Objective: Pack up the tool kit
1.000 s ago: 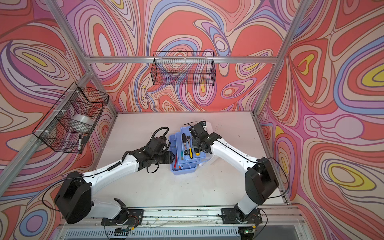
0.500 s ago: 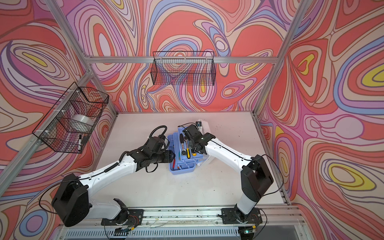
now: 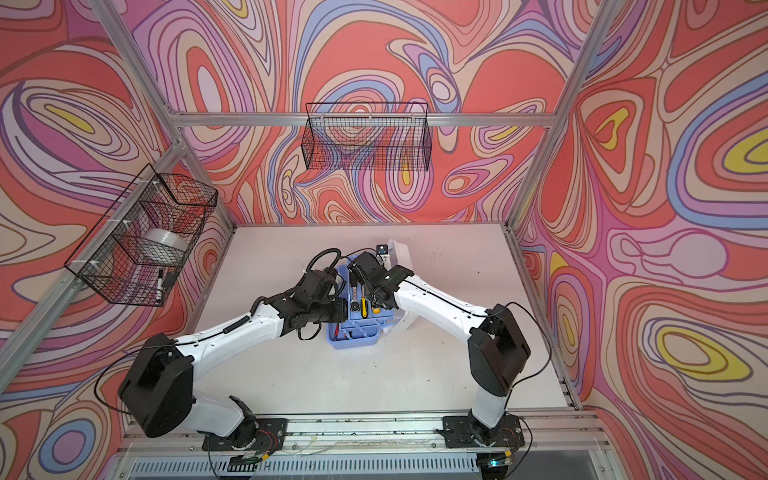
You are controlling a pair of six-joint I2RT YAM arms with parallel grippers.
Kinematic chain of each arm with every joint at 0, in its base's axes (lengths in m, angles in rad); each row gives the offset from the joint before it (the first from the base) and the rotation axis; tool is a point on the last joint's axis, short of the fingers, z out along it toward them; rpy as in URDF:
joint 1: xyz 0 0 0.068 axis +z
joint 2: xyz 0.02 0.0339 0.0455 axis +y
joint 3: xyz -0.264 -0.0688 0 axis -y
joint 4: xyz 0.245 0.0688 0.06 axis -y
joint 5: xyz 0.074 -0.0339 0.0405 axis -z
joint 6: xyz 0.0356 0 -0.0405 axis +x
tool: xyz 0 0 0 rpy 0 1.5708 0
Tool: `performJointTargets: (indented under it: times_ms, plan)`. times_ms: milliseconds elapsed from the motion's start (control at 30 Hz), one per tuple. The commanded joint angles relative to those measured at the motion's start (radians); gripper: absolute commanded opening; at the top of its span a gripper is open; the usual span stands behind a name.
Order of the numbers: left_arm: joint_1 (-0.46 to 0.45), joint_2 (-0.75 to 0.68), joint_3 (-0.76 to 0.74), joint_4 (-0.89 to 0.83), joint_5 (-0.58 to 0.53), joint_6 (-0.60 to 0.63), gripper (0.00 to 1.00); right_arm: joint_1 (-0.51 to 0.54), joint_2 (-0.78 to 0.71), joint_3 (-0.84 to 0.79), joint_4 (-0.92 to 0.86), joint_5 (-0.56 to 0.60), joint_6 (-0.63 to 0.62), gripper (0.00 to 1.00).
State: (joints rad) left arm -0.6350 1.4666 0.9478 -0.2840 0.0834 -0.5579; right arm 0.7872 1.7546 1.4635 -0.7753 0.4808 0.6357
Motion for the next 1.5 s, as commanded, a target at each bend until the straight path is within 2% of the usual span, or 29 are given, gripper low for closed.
performJointTargets:
  times_ms: [0,67,133,267,567,767,1000,1100,1200,1333,1467]
  plan:
    - [0.01,0.035,-0.019,-0.021,-0.021,0.023,0.24,0.025,0.044,0.034,-0.007,-0.013,0.021,0.37]
    - [0.015,0.047,-0.037,0.002,-0.018,0.019,0.15,0.03,0.054,0.048,-0.018,-0.007,0.022,0.38]
    - [0.02,0.056,-0.057,0.011,-0.011,0.011,0.11,0.034,0.061,0.064,-0.026,-0.001,0.021,0.37]
    - [0.026,0.057,-0.105,0.073,-0.009,-0.008,0.11,0.042,0.08,0.097,-0.041,0.012,0.018,0.38]
    - [0.034,0.066,-0.151,0.094,-0.012,-0.005,0.08,0.083,0.14,0.21,-0.071,0.03,0.034,0.5]
    - [0.038,0.073,-0.158,0.095,-0.004,-0.001,0.07,0.118,0.155,0.34,-0.107,0.04,0.032,0.72]
    - [0.037,0.077,-0.154,0.094,0.005,0.0,0.08,0.184,0.182,0.53,-0.079,-0.047,-0.044,0.77]
    - [0.038,0.072,-0.155,0.09,0.005,-0.002,0.08,0.184,0.158,0.523,-0.089,-0.02,-0.058,0.79]
    - [0.038,0.057,-0.148,0.08,0.022,-0.009,0.13,0.172,0.088,0.422,-0.077,0.048,-0.065,0.83]
    - [0.037,-0.01,-0.114,-0.016,0.013,-0.025,0.36,0.129,-0.019,0.243,-0.048,0.049,-0.069,0.84]
    - [0.038,-0.109,-0.095,-0.104,-0.022,-0.028,0.5,0.087,-0.107,0.056,0.015,0.009,-0.06,0.84]
